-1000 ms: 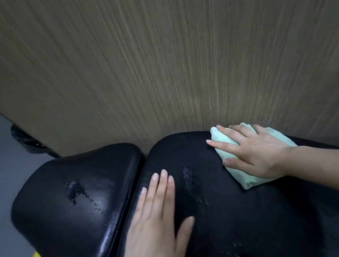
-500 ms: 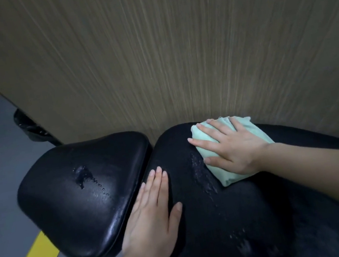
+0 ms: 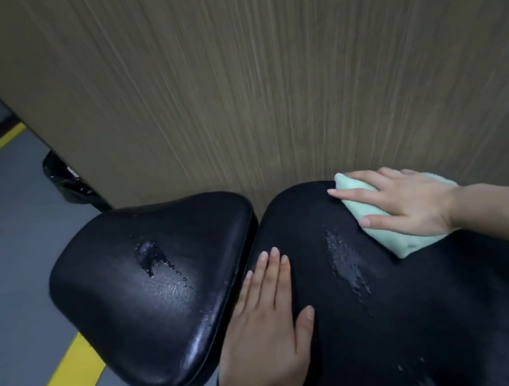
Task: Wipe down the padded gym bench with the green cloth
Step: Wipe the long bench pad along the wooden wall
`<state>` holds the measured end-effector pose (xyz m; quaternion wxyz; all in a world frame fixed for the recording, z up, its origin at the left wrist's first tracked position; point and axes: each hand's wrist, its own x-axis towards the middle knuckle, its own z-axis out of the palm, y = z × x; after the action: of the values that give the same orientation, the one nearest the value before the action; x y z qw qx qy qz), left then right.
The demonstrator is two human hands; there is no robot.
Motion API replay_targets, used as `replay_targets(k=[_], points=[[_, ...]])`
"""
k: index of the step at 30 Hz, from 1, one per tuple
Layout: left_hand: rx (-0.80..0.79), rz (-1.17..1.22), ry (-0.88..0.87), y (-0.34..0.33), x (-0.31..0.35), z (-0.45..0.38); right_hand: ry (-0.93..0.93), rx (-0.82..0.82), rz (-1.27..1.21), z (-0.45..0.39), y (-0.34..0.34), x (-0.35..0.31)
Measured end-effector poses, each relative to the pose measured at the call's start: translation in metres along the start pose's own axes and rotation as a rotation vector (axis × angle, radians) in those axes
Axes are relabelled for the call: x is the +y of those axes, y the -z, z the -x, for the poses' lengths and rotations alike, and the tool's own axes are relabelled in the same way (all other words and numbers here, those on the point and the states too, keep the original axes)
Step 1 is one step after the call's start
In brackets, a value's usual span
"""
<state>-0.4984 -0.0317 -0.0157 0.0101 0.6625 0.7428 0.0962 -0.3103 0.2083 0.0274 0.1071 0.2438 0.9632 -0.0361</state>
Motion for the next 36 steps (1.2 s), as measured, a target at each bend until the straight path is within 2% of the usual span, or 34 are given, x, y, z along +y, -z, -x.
replay_targets(k=[10, 15, 20, 27, 36], points=[[0.035, -0.027, 0.002, -0.002, 0.002, 0.000, 0.126, 0.029, -0.030, -0.060, 0.009, -0.021], [0.030, -0.030, -0.007, 0.002, 0.001, 0.000, 0.120, 0.069, -0.028, -0.025, -0.003, -0.004], [0.034, -0.018, 0.011, 0.000, 0.002, 0.000, 0.098, 0.019, -0.089, 0.003, -0.007, 0.023], [0.063, -0.008, -0.004, -0.001, 0.003, -0.002, 0.171, -0.002, -0.089, -0.040, 0.002, 0.011], [0.146, 0.005, -0.023, -0.008, 0.002, -0.004, 0.339, 0.048, -0.049, -0.091, 0.008, -0.012]])
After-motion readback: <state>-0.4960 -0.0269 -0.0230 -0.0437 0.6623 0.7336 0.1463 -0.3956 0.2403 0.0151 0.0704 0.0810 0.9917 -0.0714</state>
